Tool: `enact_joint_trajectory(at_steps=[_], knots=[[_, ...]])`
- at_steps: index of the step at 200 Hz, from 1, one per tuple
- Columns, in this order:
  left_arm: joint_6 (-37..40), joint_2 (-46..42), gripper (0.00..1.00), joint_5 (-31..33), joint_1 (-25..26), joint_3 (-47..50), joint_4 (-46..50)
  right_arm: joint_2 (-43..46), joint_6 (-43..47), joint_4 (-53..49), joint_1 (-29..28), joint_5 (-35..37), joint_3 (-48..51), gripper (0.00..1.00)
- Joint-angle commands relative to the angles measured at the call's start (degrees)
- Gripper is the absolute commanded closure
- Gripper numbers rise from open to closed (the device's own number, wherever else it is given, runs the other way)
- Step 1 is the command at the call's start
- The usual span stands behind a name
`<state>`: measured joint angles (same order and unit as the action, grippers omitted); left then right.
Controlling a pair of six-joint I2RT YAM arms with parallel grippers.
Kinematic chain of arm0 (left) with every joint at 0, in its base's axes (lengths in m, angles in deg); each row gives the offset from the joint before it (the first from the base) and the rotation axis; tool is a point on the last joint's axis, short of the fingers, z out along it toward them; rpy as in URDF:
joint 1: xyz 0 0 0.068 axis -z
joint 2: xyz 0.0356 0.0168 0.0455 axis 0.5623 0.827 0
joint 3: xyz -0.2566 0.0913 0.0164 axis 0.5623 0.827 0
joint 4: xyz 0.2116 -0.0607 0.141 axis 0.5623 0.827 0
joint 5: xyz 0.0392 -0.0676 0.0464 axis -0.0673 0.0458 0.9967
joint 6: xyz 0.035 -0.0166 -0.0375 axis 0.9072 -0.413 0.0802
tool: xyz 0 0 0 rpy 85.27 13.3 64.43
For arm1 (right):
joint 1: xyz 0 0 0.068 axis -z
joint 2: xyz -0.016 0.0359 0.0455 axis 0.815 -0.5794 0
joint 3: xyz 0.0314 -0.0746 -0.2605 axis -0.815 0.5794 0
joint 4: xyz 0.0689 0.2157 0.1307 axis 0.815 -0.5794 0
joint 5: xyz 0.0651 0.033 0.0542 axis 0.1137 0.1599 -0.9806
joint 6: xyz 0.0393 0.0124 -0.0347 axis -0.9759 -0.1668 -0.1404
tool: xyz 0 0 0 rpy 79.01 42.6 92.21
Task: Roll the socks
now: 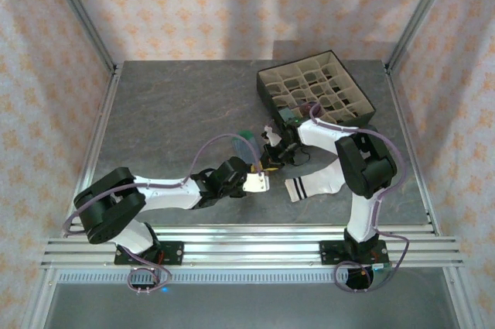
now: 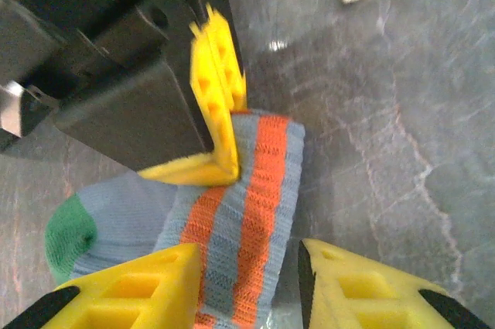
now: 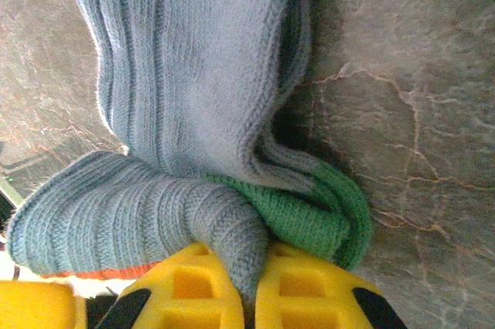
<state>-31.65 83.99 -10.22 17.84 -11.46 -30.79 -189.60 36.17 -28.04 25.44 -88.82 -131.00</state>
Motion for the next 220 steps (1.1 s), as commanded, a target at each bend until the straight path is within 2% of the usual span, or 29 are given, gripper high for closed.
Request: enact_joint_trajectory(at_steps=[1,71,80,94,117,137,156,220], knots=[[3.61,1.94,0.62,3.62,0.45,-1.91,-0.96,-3.07,0.90,-5.45,0.80,9.45,0.99,0.97],[3.36,8.86,0.59,5.99,0.51,-2.62,-5.38,-4.38,2.68,-8.12,0.85,7.92,-0.76,0.89],[0.71,10.26,0.58,7.76,0.37,-4.39,-3.81,-4.31,2.82,-8.50,0.81,7.68,-1.01,0.86],[-3.52,11.59,0.68,7.96,0.14,-9.23,4.32,-3.24,3.07,-8.79,0.84,7.71,-1.14,0.78],[-9.63,12.56,0.86,0.73,-2.75,-14.11,14.33,-0.05,2.75,-7.71,1.24,7.00,-0.59,0.63],[-13.61,12.54,0.96,-5.91,-5.38,-14.71,17.71,2.88,1.52,-4.93,2.95,2.86,0.82,0.56],[-16.45,12.04,1.00,-12.57,-7.77,-14.29,19.54,5.16,0.51,-3.08,4.39,-0.03,1.55,0.52],[-22.70,13.75,1.00,-34.40,-14.79,-18.75,29.23,12.33,0.81,5.06,5.01,-1.98,5.74,0.50]])
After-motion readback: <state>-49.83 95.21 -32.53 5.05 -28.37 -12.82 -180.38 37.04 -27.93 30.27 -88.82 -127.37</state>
